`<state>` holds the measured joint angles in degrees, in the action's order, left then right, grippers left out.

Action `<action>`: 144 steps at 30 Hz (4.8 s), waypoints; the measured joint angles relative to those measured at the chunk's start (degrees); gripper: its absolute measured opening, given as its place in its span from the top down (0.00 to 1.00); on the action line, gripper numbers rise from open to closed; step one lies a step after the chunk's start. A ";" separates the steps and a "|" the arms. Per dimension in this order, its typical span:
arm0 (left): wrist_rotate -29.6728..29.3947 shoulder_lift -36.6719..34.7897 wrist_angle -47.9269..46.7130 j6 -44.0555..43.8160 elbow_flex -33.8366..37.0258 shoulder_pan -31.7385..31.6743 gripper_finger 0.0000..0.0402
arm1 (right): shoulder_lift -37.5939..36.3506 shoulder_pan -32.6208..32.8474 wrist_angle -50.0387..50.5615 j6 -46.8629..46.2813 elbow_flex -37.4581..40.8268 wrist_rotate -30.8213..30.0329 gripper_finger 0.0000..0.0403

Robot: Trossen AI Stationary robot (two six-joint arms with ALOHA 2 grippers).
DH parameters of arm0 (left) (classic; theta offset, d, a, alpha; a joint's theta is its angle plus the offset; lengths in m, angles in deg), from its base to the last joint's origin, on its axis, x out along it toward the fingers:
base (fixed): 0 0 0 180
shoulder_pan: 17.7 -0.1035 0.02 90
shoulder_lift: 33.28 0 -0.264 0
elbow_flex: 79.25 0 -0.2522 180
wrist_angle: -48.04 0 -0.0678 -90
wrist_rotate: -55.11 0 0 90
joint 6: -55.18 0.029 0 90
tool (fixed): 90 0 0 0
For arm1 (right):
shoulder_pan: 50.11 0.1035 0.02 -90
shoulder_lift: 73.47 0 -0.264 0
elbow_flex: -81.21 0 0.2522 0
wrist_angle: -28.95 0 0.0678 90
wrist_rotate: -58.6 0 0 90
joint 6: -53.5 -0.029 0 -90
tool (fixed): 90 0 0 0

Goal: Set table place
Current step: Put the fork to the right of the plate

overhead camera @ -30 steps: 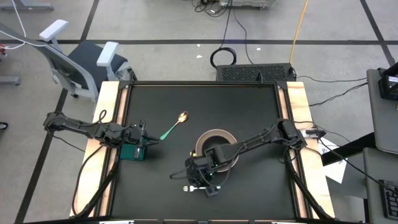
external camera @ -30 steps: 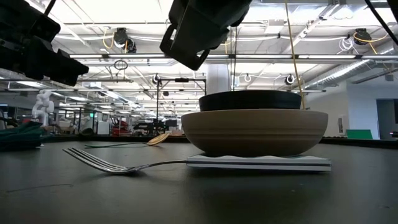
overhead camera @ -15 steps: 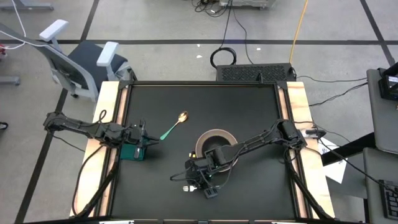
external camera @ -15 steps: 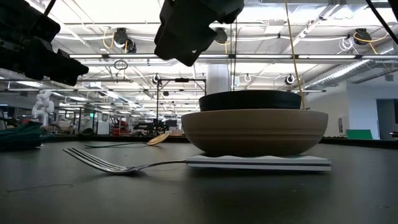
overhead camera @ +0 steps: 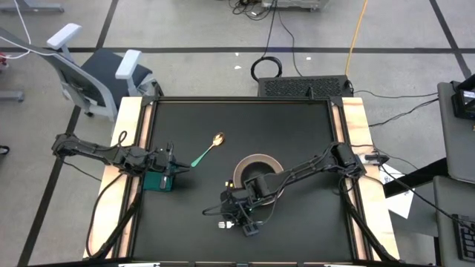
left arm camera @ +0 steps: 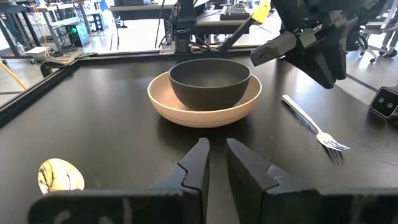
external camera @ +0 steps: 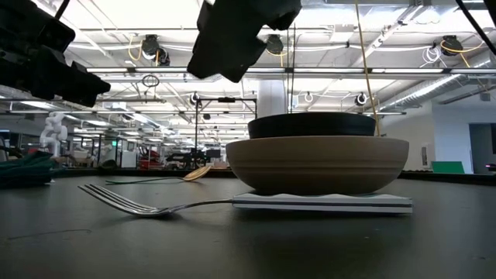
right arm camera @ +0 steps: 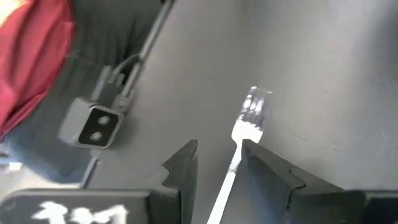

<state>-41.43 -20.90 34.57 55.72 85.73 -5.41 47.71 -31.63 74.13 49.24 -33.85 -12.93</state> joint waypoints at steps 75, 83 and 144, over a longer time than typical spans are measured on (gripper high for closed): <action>0.00 0.00 -0.04 -0.85 0.00 0.01 0.86 | 1.82 5.14 -10.63 -10.25 9.86 -10.54 0.71; 0.00 -0.02 -0.04 -1.27 0.00 -0.02 0.86 | 1.79 6.79 -9.45 -2.23 9.86 -16.96 0.71; 0.00 -0.01 -0.11 -1.09 0.02 0.00 0.86 | 5.12 5.00 -10.17 -9.89 9.70 -15.86 0.84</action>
<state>-41.43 -20.91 34.47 54.62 85.75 -5.42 52.83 -26.63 63.96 39.35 -24.14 -28.80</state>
